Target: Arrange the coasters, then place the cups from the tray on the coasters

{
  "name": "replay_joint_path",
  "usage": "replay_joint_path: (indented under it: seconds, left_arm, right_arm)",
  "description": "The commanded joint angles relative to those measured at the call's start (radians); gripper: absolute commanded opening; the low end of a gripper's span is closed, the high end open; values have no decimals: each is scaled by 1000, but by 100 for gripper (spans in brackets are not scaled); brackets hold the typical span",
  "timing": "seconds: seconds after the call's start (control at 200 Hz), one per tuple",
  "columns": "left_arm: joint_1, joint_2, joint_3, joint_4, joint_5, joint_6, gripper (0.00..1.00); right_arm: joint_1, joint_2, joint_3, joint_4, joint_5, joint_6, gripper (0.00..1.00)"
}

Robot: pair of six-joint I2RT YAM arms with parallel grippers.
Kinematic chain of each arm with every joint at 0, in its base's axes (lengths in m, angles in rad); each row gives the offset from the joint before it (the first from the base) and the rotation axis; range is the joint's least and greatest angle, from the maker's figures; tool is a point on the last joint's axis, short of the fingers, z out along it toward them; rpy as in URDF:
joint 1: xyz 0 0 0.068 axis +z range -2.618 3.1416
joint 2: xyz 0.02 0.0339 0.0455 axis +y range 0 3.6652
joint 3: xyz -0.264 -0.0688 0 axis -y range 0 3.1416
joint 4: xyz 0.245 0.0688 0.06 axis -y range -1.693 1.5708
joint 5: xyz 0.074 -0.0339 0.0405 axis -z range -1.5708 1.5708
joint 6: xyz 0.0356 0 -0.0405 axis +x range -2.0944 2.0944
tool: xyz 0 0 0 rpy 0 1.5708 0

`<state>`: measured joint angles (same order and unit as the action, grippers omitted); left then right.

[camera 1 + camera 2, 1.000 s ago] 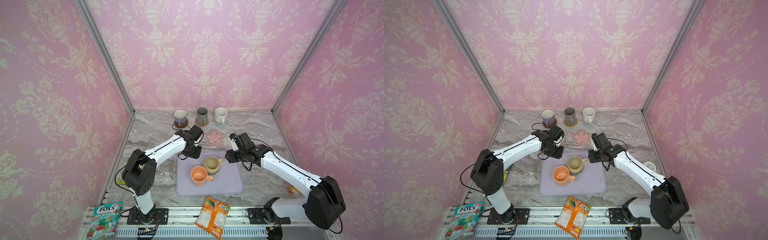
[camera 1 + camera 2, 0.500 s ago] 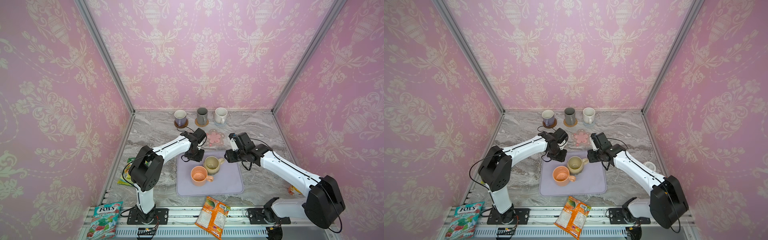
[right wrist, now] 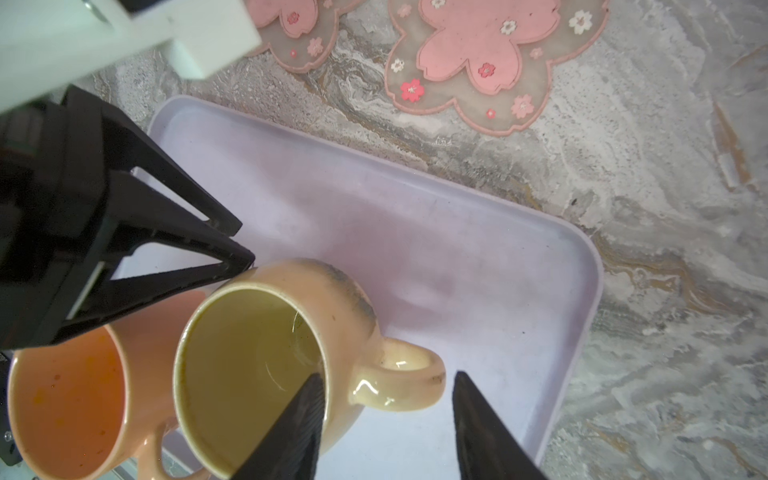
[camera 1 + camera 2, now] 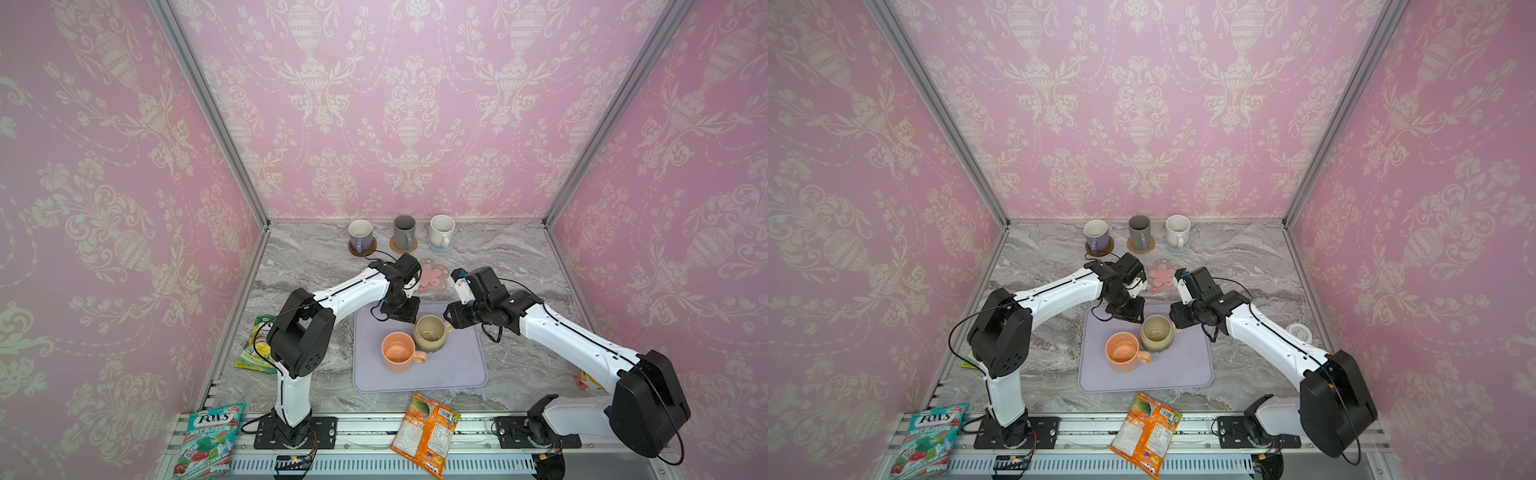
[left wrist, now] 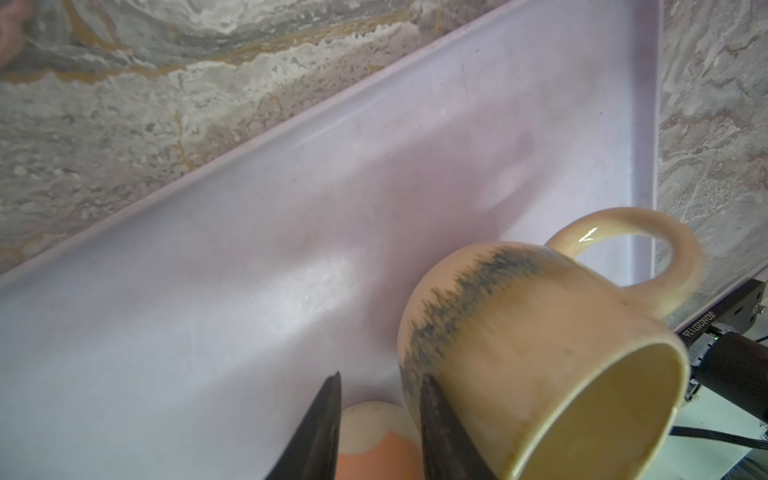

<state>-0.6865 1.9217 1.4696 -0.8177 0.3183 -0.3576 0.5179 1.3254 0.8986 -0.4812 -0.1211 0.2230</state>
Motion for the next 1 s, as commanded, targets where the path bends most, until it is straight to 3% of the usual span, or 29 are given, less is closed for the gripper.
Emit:
replay_joint_path:
  seconds: [0.0,0.36,0.706,0.996]
  left_arm:
    - [-22,32,44,-47,56,19,35]
    - [-35,53,77,-47,51,11,35]
    - [-39,53,96,-60,38,11,35]
    - [-40,42,70,-61,18,14,35]
  right_arm:
    - [5,-27,-32,4,-12,-36,52]
    - [5,-122,-135,-17,-16,-31,54]
    - [-17,-217,-181,8,94,47,55]
    - [-30,-182,-164,29,105,35,55]
